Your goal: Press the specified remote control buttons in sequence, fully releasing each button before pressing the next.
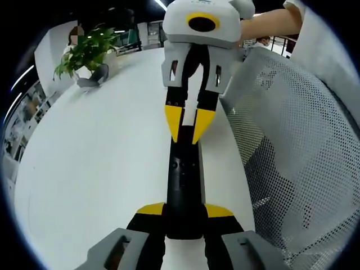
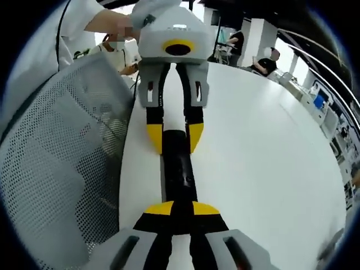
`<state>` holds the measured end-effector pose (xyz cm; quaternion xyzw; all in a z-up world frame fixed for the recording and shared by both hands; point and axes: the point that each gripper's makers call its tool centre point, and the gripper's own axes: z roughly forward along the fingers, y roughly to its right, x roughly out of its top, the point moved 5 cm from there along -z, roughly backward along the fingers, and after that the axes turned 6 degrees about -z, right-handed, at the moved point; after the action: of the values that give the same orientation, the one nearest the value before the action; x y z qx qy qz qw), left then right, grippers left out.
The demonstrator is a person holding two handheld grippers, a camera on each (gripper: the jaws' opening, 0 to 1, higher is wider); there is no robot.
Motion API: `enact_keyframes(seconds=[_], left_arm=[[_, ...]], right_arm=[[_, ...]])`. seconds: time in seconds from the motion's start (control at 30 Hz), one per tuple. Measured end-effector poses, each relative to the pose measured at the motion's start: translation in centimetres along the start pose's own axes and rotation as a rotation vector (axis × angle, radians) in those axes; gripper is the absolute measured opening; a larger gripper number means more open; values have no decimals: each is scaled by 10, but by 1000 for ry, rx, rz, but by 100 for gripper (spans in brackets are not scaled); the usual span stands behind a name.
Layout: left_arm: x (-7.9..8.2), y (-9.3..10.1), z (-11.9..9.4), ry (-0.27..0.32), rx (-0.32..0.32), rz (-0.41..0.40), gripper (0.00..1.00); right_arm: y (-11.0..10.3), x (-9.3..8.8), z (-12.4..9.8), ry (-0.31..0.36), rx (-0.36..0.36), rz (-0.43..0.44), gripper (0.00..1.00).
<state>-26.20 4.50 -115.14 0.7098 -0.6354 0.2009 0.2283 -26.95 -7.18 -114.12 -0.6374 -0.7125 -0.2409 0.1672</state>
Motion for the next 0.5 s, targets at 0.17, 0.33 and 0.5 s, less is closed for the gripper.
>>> enact_keyframes(seconds=[0.17, 0.33, 0.5], left_arm=[[0, 0, 0, 4, 0, 0, 24], [0, 0, 0, 5, 0, 0, 24], [0, 0, 0, 9, 1, -3, 24]], right_arm=[[5, 4, 2, -83, 84, -16, 7], [8, 8, 4, -130, 102, 27, 7], [7, 4, 2, -88, 101, 48, 7]])
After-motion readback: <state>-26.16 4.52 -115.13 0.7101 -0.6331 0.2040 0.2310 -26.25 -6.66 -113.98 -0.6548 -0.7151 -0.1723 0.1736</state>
